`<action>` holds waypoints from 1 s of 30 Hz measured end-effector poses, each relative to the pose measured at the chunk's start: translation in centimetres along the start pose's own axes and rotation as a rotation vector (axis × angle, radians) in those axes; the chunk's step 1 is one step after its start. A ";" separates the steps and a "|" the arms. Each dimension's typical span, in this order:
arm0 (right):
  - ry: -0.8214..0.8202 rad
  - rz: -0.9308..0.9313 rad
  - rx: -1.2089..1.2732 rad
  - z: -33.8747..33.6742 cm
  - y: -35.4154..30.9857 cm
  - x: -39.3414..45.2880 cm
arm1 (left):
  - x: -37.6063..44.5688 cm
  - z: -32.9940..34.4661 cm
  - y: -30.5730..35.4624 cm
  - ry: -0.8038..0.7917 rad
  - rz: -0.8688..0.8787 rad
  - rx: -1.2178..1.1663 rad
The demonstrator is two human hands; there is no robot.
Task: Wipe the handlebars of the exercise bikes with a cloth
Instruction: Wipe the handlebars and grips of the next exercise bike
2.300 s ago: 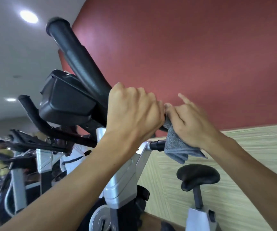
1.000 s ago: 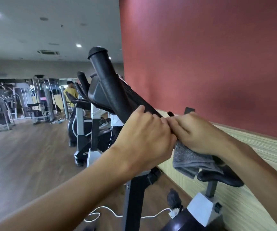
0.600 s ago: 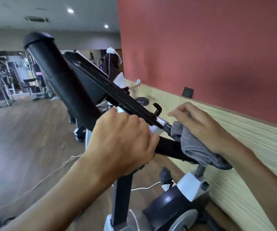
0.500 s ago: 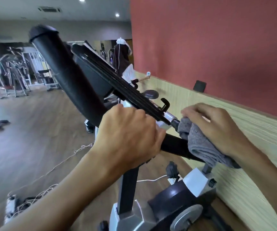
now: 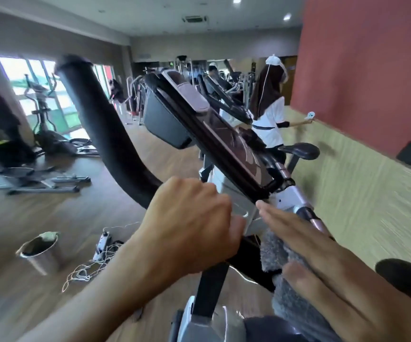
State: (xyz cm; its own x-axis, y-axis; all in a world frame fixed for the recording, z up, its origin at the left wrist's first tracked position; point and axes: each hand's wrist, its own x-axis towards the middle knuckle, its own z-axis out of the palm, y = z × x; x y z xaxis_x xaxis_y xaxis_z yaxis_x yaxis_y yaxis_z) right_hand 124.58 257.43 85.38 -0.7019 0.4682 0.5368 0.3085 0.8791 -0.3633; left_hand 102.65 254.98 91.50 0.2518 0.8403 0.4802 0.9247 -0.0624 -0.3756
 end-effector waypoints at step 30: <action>-0.112 -0.152 0.114 0.2 2.4 -1.4 | 0.2 -0.6 5.8 -0.051 -0.627 -0.068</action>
State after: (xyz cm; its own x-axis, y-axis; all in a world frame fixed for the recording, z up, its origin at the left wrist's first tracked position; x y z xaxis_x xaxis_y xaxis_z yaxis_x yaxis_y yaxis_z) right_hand 126.16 258.85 83.57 -0.8040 0.3126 0.5059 0.1239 0.9201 -0.3717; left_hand 108.23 254.45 89.86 -0.3558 0.7529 0.5537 0.9087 0.4171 0.0168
